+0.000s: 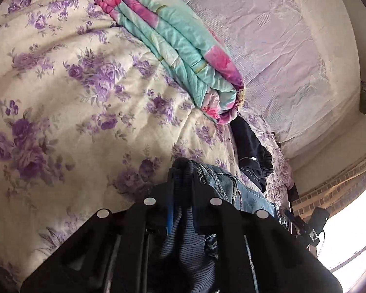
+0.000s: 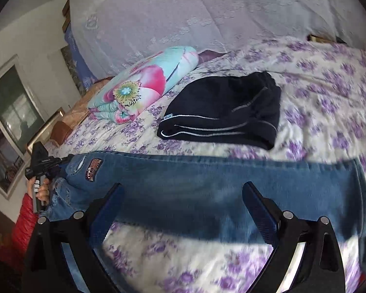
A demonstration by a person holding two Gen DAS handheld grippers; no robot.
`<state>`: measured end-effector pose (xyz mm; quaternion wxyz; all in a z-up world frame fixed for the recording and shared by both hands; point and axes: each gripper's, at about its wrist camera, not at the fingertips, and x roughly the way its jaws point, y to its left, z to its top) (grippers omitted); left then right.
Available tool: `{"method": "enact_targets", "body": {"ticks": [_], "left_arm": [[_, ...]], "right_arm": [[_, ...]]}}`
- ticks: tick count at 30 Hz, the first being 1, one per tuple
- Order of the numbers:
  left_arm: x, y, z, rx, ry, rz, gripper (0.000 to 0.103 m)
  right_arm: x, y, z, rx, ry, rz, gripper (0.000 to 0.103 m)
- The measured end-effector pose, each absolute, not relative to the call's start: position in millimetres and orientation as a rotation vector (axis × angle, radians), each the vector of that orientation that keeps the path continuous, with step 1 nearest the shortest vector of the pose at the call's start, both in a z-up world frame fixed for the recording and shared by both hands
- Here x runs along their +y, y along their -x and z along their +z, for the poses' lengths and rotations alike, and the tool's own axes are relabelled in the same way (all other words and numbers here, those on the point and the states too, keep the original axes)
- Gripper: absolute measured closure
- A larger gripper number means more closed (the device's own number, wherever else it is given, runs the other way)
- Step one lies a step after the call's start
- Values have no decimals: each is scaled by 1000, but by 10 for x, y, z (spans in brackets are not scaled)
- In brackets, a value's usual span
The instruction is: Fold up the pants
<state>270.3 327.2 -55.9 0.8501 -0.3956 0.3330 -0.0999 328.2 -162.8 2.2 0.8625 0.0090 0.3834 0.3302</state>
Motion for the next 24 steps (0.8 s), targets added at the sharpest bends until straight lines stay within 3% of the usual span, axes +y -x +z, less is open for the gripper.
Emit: {"method": "enact_targets", "body": {"ticks": [9, 14, 15, 16, 20, 24], "left_arm": [[3279, -2775, -647, 731, 838, -200, 93], [3307, -2788, -700, 738, 867, -212, 93], [3309, -2787, -702, 737, 869, -213, 93], [3306, -2785, -698, 735, 868, -213, 93], [3252, -2706, -554, 680, 813, -213, 93], [3129, -2387, -172, 515, 729, -254, 93]], "right_arm": [[-941, -3916, -449, 854, 416, 807, 8], [-894, -3891, -591, 941, 377, 803, 60], [-923, -3838, -537, 934, 366, 779, 82], [-970, -3753, -452, 916, 342, 761, 88], [-1136, -3269, -77, 795, 302, 726, 90], [-1324, -2693, 255, 690, 272, 695, 91]]}}
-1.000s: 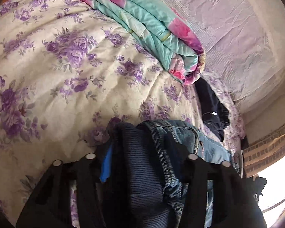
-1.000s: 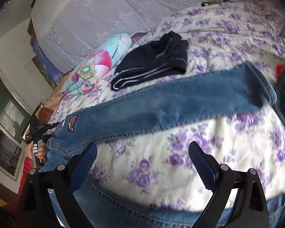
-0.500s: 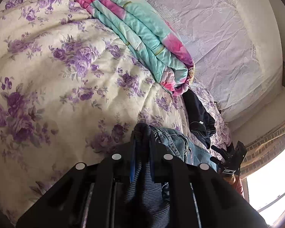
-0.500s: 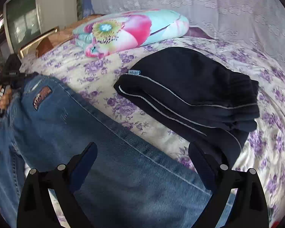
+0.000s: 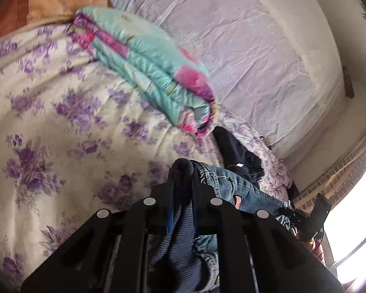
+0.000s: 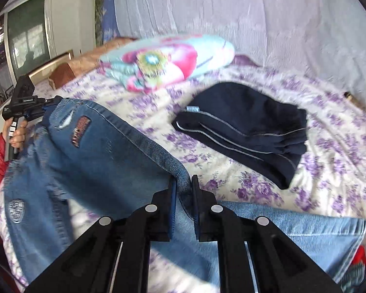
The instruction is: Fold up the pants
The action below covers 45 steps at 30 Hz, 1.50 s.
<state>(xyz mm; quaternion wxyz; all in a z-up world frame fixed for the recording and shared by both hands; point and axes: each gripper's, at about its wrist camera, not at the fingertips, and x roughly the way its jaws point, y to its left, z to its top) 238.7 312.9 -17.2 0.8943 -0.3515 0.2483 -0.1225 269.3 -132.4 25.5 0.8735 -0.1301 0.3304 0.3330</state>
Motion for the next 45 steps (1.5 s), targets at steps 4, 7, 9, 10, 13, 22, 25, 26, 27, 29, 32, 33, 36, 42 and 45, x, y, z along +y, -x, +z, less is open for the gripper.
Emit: {"method": "enact_targets", "body": {"ticks": [4, 7, 9, 10, 13, 22, 25, 26, 27, 29, 32, 33, 36, 42, 45], "left_arm": [[2989, -1837, 8, 387, 763, -334, 92], [2918, -1400, -78, 393, 800, -343, 86], [2951, -1138, -213, 429, 854, -294, 73], [2986, -1008, -312, 448, 902, -262, 70], [3030, -646, -535, 461, 1040, -240, 64], [2787, -678, -545, 500, 1129, -202, 50], [2762, -874, -563, 575, 1129, -170, 50], [2735, -932, -587, 609, 1114, -133, 50], [2711, -988, -594, 629, 1097, -104, 50], [2665, -1029, -574, 645, 1063, -63, 50], [2673, -995, -547, 626, 1066, -62, 50], [2689, -987, -552, 622, 1080, -67, 50], [2730, -985, -577, 621, 1107, -85, 50], [2708, -999, -573, 627, 1102, -88, 50], [2731, -1046, -583, 641, 1116, -95, 66]], "right_arm": [[-1610, -2035, 339, 639, 214, 673, 91], [-1804, -1575, 150, 666, 157, 677, 91], [-1913, -1363, -37, 703, 113, 683, 91], [-1930, -1283, -132, 718, 101, 683, 91], [-1969, -1188, -414, 774, 41, 687, 91], [-2097, -1200, -568, 799, -113, 729, 91], [-2101, -1228, -592, 811, -127, 734, 91], [-2112, -1236, -598, 815, -133, 737, 90], [-2114, -1240, -601, 816, -137, 738, 90], [-2104, -1227, -591, 811, -129, 732, 89], [-2015, -1145, -494, 776, -43, 688, 84], [-1963, -1088, -430, 741, 12, 680, 74], [-1764, -874, -240, 606, 210, 675, 45], [-1405, -1002, -331, 627, 416, 670, 46], [-1268, -1121, -432, 638, 496, 635, 86]]}}
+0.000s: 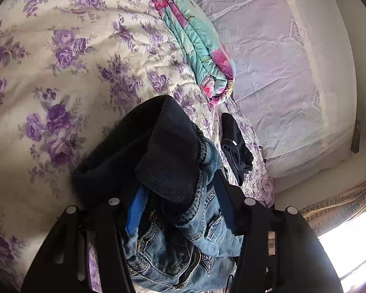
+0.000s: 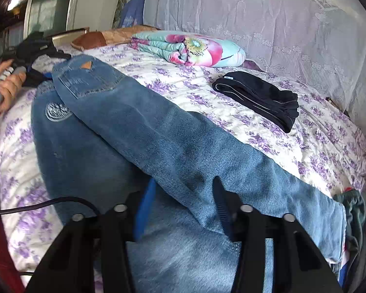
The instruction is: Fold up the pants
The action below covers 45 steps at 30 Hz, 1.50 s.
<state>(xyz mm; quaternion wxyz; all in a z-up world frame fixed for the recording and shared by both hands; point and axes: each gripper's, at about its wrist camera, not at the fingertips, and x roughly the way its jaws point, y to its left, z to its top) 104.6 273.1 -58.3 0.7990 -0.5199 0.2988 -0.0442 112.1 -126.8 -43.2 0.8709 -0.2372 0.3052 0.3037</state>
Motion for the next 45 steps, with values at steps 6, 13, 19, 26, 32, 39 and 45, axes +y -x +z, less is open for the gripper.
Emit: {"method": "enact_targets", "body": {"ticks": [6, 13, 19, 26, 32, 39, 45], "left_arm": [[2730, -982, -321, 622, 1064, -141, 82], [2697, -598, -511, 718, 1027, -159, 82], [2782, -502, -702, 717, 1100, -183, 81], [2558, -99, -12, 583, 762, 30, 77], [1756, -694, -65, 716, 652, -260, 43], [1493, -827, -227, 713, 485, -175, 33], [1394, -733, -270, 598, 447, -221, 19]], "right_arm": [[-1405, -850, 87, 514, 474, 635, 96], [-1528, -487, -267, 728, 449, 720, 95], [-1543, -419, -420, 735, 378, 676, 94], [-1588, -397, -377, 766, 374, 693, 95], [-1705, -479, -567, 858, 210, 715, 95], [-2702, -847, -18, 768, -210, 484, 23], [-3679, -1292, -225, 805, -653, 243, 19]]}}
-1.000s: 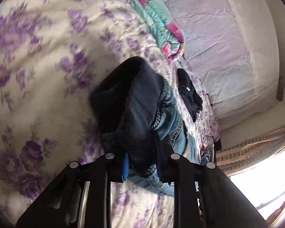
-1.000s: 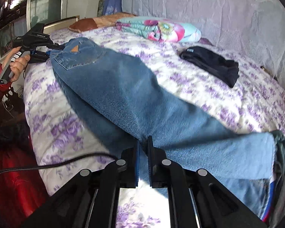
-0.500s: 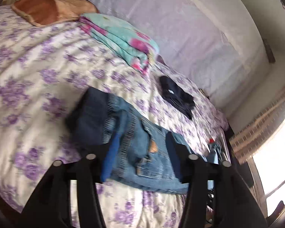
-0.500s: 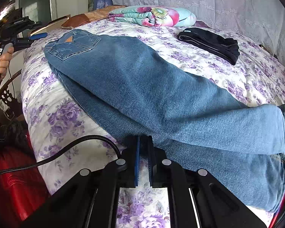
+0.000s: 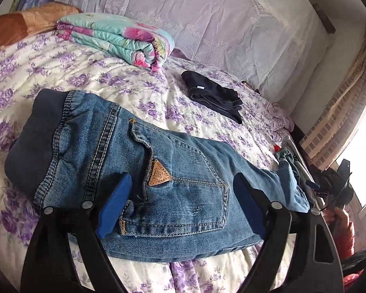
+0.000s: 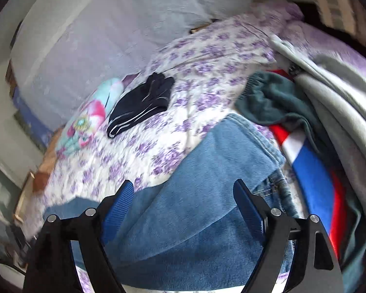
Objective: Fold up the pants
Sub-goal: 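Lower the jeans flat onto the bed and open both tools, then grasp the blue jeans leg hem with the right tool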
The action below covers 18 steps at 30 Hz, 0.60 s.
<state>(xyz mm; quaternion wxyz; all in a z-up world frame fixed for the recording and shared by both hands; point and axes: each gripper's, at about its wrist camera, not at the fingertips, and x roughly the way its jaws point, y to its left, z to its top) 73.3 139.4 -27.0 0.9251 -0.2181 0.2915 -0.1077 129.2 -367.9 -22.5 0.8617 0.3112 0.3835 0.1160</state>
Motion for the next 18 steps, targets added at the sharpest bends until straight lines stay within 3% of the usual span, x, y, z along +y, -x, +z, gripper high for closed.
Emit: {"method": "enact_targets", "body": {"ticks": [2, 5, 7, 12, 18], "left_arm": [[1276, -692, -300, 564, 359, -206, 14], [1186, -752, -290, 571, 305, -205, 5], [1188, -783, -288, 573, 304, -189, 5], [1187, -745, -300, 562, 293, -188, 5], [1204, -714, -305, 552, 309, -196, 5]], "right_arm": [[-3857, -1252, -414, 822, -788, 256, 19], [-3912, -1202, -592, 837, -840, 230, 29], [-3920, -1247, -668, 837, -863, 228, 42], [-3977, -1564, -846, 872, -882, 179, 53], [-4016, -1581, -836, 840, -881, 161, 92]]}}
